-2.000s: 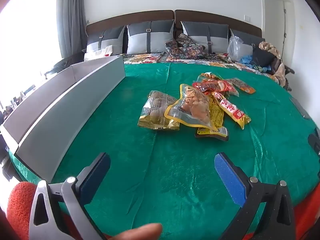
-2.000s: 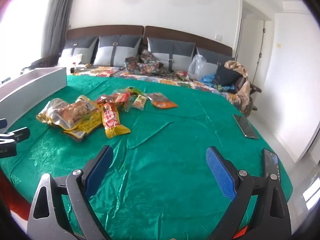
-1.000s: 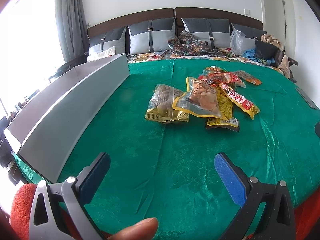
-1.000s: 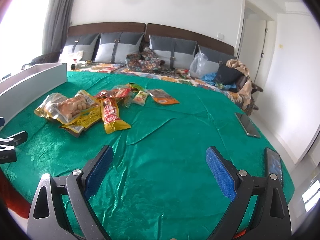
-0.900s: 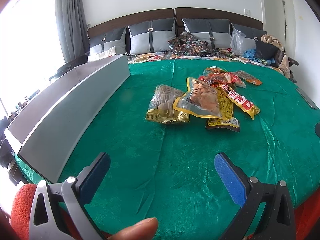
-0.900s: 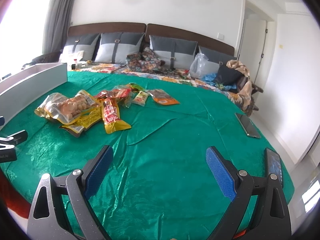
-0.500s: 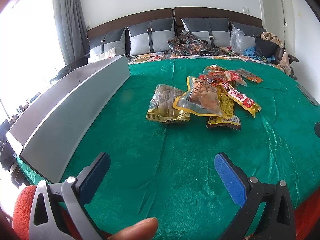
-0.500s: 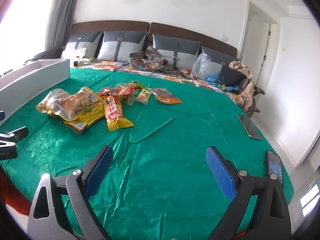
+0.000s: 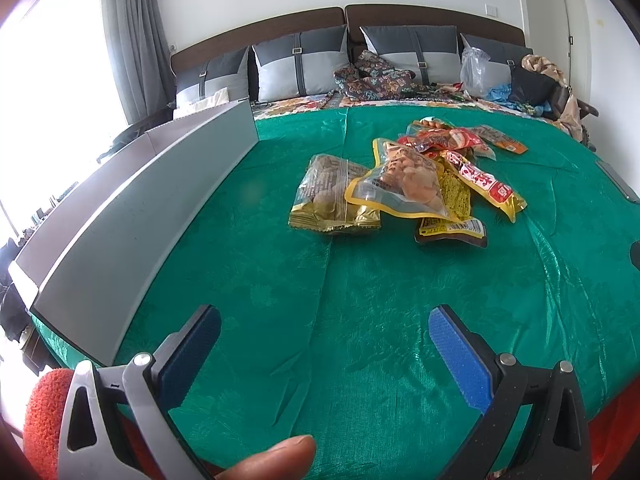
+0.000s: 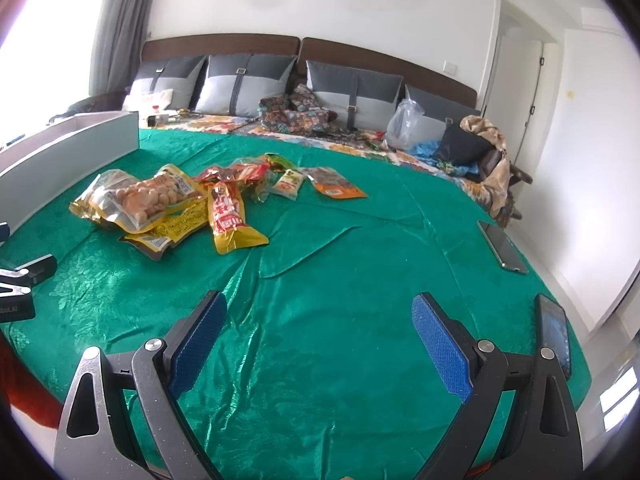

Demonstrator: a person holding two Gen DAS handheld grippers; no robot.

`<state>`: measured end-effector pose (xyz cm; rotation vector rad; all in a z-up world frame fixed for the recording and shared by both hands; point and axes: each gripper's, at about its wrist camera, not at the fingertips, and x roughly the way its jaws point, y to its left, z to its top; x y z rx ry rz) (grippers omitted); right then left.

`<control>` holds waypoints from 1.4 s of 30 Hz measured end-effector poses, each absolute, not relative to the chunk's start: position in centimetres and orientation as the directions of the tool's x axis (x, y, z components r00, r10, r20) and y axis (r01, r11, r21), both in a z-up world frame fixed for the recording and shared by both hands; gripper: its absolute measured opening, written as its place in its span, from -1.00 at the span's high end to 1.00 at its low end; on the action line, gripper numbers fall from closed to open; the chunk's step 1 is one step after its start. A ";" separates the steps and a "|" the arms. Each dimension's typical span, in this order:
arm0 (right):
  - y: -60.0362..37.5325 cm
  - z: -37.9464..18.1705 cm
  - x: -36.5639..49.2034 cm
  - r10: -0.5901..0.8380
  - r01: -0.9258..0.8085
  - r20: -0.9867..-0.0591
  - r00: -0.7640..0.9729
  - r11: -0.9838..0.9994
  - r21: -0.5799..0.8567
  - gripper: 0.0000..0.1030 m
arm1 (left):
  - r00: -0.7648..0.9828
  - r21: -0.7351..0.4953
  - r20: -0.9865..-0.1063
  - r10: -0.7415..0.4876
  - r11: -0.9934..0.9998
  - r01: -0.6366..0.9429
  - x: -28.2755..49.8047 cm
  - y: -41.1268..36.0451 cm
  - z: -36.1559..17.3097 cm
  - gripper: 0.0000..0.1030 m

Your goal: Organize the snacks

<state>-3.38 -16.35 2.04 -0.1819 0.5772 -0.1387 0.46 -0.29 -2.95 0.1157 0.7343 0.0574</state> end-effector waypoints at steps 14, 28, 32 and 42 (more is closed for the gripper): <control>-18.0 0.0 -1.8 -0.163 0.089 -0.637 0.753 0.985 -0.147 -0.86 | 0.654 0.101 -0.752 0.089 0.995 -0.019 2.6 0.4 -5.3 -1.00; -24.8 -3.2 7.1 -0.140 0.150 -0.811 0.568 0.987 -0.065 -0.86 | 0.535 0.014 -0.844 0.016 1.000 -0.008 7.1 1.8 -7.1 -1.00; -26.3 -3.5 8.9 -0.144 0.161 -0.810 0.569 0.985 -0.062 -0.86 | 0.507 -0.009 -0.862 -0.006 1.000 -0.004 7.5 2.3 -7.1 -1.00; -27.0 -3.7 9.8 -0.106 0.159 -0.800 0.591 0.987 -0.013 -0.89 | 0.507 -0.095 -0.858 -0.084 0.995 0.004 9.1 5.6 -3.2 -0.92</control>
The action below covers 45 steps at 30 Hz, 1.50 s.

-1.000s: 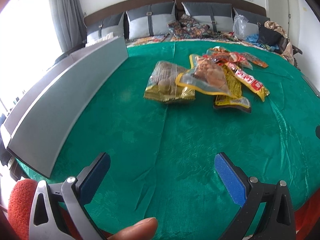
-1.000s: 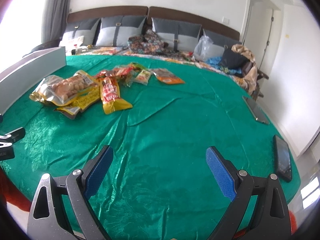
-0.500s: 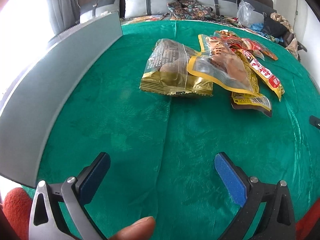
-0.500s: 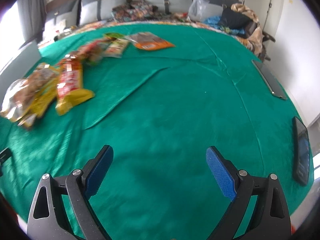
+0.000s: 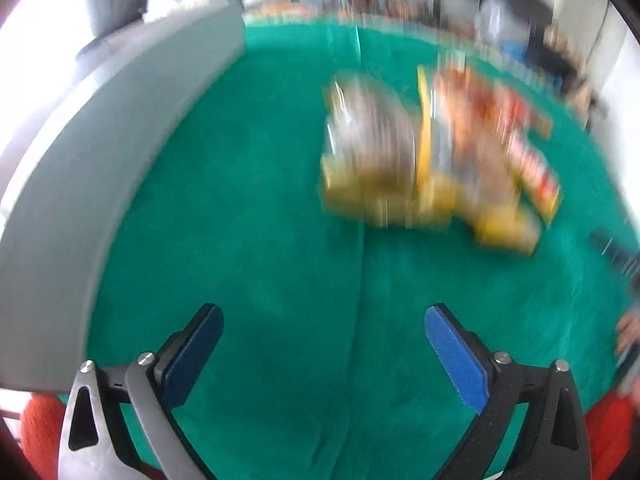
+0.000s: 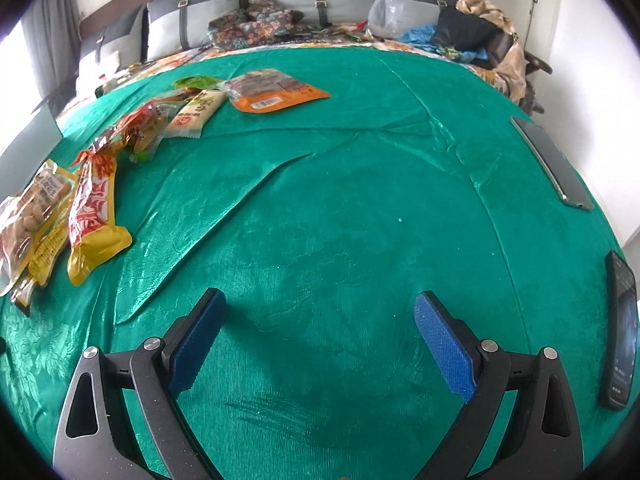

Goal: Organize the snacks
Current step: 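Grasp the clear bag of brown round snacks with the left tool and lift, then grasp the yellow-red sausage packet with the right tool while the left tool holds the clear bag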

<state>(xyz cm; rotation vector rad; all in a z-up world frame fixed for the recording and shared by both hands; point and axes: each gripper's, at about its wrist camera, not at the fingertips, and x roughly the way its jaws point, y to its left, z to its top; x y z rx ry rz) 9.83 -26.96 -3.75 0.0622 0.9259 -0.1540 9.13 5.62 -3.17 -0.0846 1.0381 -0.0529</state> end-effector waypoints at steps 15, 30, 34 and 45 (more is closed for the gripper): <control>-26.9 -3.7 9.8 -0.106 0.159 -0.799 0.592 0.987 -0.013 -0.89 | 0.379 -0.007 -0.918 -0.119 0.958 0.285 19.8 -0.6 -4.0 -0.45; -27.0 -3.8 9.7 -0.105 0.158 -0.799 0.592 0.987 -0.013 -0.89 | 0.431 -0.005 -0.900 -0.066 0.990 0.141 14.9 8.1 -6.1 -0.86; -26.9 -3.8 9.7 -0.104 0.158 -0.799 0.592 0.987 -0.012 -0.89 | 0.511 -0.009 -0.858 -0.047 0.997 0.077 14.4 8.8 -6.5 -1.00; -24.9 -2.0 12.9 0.060 0.082 -0.873 0.485 0.990 0.114 -0.82 | 0.571 -0.007 -0.819 -0.053 0.996 0.083 14.0 9.2 -6.6 -1.00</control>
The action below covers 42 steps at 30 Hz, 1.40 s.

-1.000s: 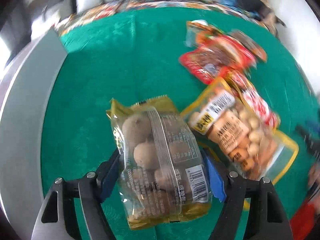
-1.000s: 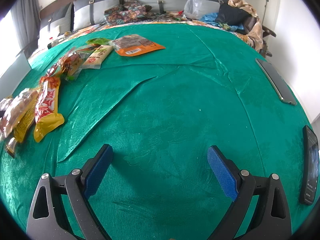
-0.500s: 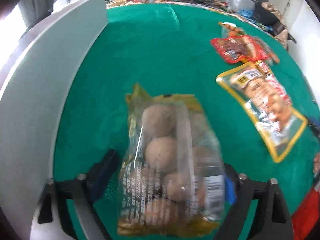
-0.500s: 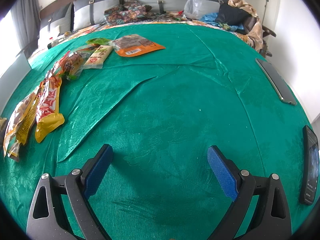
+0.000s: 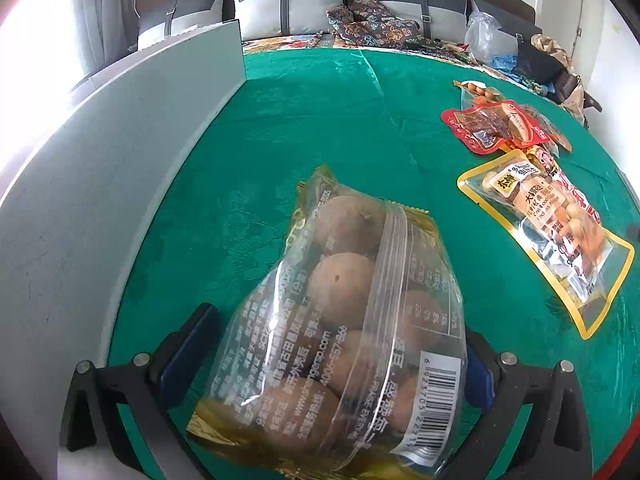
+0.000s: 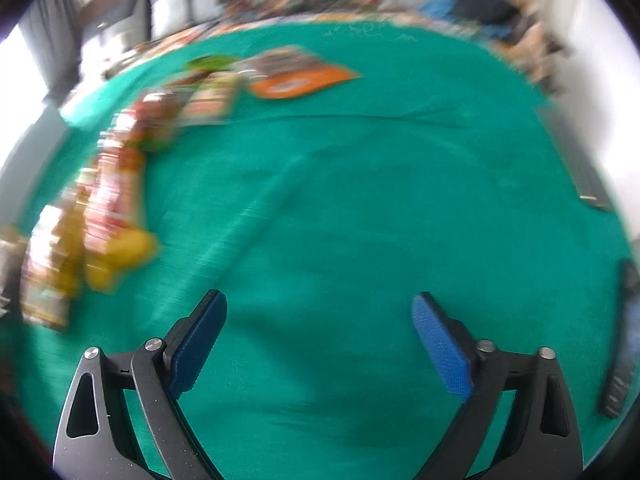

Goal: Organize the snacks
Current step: 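Grasp the yellow-red sausage packet with the right tool while the left tool holds the clear bag, then carry both packets into the white box and open both tools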

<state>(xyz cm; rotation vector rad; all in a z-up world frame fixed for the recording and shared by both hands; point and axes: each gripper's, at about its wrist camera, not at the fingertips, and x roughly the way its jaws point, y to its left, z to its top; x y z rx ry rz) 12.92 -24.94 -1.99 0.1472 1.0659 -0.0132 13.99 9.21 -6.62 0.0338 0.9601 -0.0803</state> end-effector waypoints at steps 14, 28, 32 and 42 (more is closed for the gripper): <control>-11.5 -0.8 19.9 0.177 -0.219 -0.965 0.192 0.967 0.134 0.26 | 0.456 -0.023 -0.885 -0.093 0.988 0.155 13.2 9.7 -5.6 -0.40; -9.4 -0.8 13.3 0.042 -0.203 -0.991 0.124 0.979 0.016 0.03 | 0.494 -0.164 -0.838 -0.230 0.971 0.174 9.4 9.7 -1.9 -0.32; -9.9 1.6 11.1 0.068 -0.180 -0.985 0.161 0.983 0.038 0.05 | 0.524 -0.249 -0.803 -0.284 0.959 0.138 8.4 11.4 0.6 -0.32; 0.6 16.8 10.1 0.462 -0.307 -0.839 0.287 0.874 0.377 0.05 | 0.677 -0.207 -0.729 -0.101 0.975 -0.078 7.7 25.3 10.0 -0.32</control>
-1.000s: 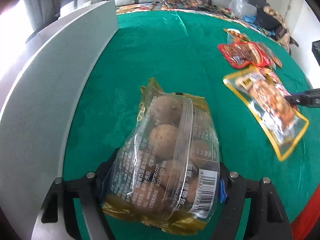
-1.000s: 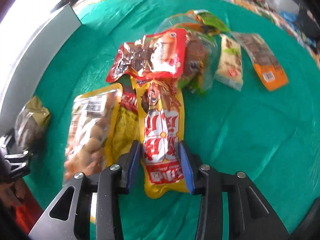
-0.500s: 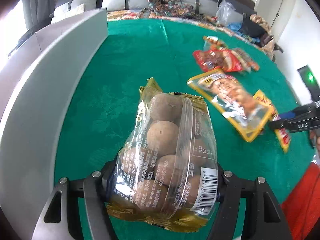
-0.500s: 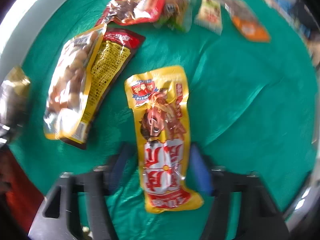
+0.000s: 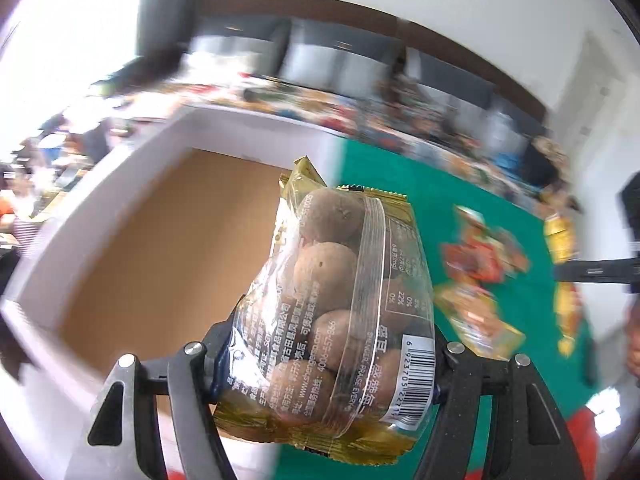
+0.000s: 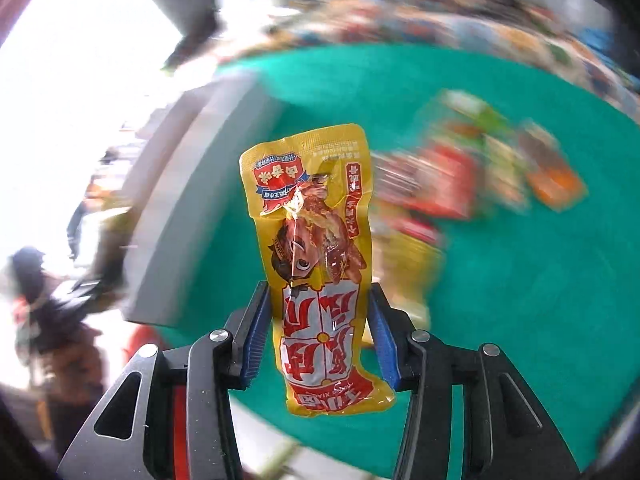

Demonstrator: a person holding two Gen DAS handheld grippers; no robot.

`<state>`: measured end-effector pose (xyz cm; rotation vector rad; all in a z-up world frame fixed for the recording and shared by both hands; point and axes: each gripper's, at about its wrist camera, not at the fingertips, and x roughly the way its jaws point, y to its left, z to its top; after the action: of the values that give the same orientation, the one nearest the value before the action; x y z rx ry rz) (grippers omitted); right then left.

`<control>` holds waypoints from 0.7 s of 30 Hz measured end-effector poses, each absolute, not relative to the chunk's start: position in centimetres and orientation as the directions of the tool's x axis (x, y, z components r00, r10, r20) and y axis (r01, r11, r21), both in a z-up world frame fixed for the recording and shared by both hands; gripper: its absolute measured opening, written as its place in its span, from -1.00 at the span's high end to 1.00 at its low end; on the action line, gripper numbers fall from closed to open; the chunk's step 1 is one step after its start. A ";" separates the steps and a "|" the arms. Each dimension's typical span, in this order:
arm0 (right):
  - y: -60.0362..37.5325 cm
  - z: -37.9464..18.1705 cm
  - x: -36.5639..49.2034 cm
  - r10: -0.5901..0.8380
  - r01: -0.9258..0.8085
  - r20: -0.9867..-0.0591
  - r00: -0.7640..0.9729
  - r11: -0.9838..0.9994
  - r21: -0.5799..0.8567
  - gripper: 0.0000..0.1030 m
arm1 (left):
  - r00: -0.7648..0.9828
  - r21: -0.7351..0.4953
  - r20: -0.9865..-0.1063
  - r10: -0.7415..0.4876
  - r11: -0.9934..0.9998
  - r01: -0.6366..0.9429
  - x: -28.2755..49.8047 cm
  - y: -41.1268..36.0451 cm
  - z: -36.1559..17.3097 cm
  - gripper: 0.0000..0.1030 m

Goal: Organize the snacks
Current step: 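Carry both packets into the white box and open both tools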

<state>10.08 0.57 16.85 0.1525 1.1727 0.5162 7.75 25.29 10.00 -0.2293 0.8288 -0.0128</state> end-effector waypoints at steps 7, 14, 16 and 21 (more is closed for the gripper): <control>20.0 19.7 11.6 0.708 -0.467 -0.690 0.149 0.666 0.582 0.01 | 0.551 -0.024 -0.820 0.154 0.952 -0.304 8.8 35.3 6.7 -0.49; 24.0 15.8 14.3 0.739 -0.388 -0.655 0.159 0.657 0.647 -0.37 | 0.589 -0.076 -0.790 0.169 0.927 -0.367 7.2 37.4 6.9 -0.75; 21.3 15.8 14.0 0.703 -0.399 -0.674 0.227 0.698 0.594 -0.38 | 0.640 -0.121 -0.757 0.131 0.935 -0.335 6.6 35.7 7.4 -0.75; 8.3 13.7 17.0 0.453 -0.382 -0.770 0.449 0.876 0.293 -0.38 | 0.726 -0.121 -0.685 0.059 0.974 -0.193 8.6 29.5 9.3 -0.75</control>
<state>17.04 8.30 13.69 0.0806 0.9766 0.5172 8.60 29.51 9.33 -0.1889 0.7459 0.1399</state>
